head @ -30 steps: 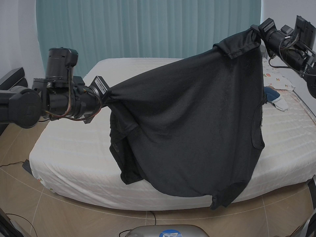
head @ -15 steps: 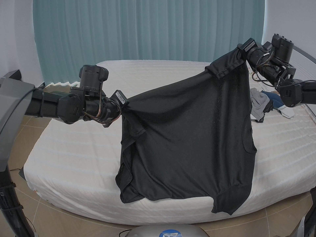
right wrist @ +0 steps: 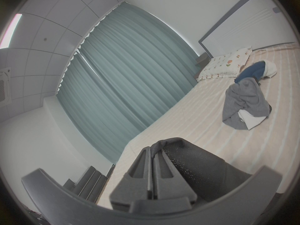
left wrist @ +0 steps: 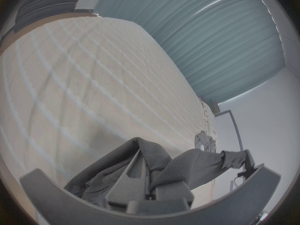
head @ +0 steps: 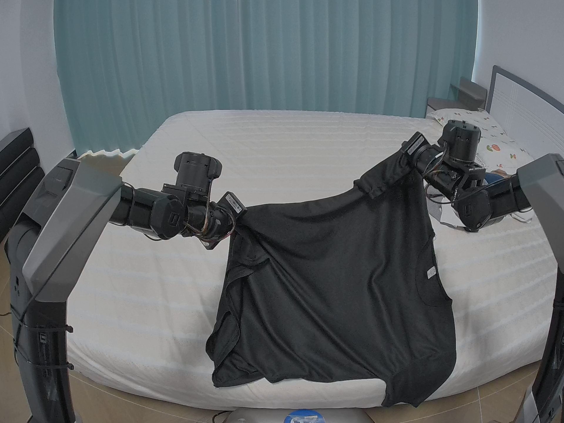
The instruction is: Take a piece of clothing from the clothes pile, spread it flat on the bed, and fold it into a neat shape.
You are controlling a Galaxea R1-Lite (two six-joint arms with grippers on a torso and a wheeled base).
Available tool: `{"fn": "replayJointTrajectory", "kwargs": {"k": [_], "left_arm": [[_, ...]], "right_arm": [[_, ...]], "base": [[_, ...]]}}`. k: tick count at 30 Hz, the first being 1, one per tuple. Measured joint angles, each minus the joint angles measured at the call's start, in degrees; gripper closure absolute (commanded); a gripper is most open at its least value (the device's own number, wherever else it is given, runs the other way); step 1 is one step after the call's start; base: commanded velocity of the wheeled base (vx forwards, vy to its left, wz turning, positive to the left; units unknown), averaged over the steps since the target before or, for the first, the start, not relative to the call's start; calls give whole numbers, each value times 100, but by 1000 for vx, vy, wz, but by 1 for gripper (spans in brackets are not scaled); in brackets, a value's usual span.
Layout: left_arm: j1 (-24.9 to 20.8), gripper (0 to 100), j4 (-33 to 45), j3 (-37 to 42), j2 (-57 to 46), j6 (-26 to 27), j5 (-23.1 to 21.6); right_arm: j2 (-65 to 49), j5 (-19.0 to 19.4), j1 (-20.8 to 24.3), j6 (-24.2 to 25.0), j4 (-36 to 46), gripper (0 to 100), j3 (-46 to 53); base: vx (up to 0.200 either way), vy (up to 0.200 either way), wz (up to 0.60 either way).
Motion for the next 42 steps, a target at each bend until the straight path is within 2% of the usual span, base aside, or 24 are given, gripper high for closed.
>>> {"fn": "replayJointTrajectory", "kwargs": {"k": [2, 3, 4, 5, 14, 21, 25, 28, 32, 35, 42], "left_arm": [[5, 100, 0, -177, 187, -137, 2], [5, 100, 0, -271, 305, -180, 4], [5, 100, 2, -334, 391, -208, 6], [5, 0, 6, -404, 492, -229, 6], [2, 0, 66, -836, 1157, -262, 83], [105, 0, 68, -869, 1309, -137, 739], [250, 0, 180, -833, 1312, 27, 878], [330, 0, 408, -814, 1270, 83, 873], [347, 0, 499, -797, 1229, 104, 766], [335, 0, 522, -792, 1213, 118, 667], [140, 0, 592, -828, 1209, 317, 494]], "right_arm": [[200, -9, -17, 13, -51, 100, -11], [316, -11, -28, 22, -76, 0, -22], [400, -13, -41, 27, -90, 0, -28], [501, -16, -52, 30, -110, 0, -33], [1224, 17, -88, 68, -372, 0, 50], [1317, 105, -236, 33, -169, 0, 306], [1061, 505, -490, 41, 293, 0, 494], [866, 700, -755, 180, 347, 0, 538], [774, 684, -940, 523, -18, 0, 463], [763, 697, -990, 578, -99, 0, 521], [639, 755, -1069, 706, -233, 0, 1497]], "base": [[0, 0, 0], [0, 0, 0], [0, 0, 0], [0, 0, 0], [0, 0, 0], [0, 0, 0], [0, 0, 0], [0, 0, 0], [0, 0, 0], [0, 0, 0], [0, 0, 0]]}}
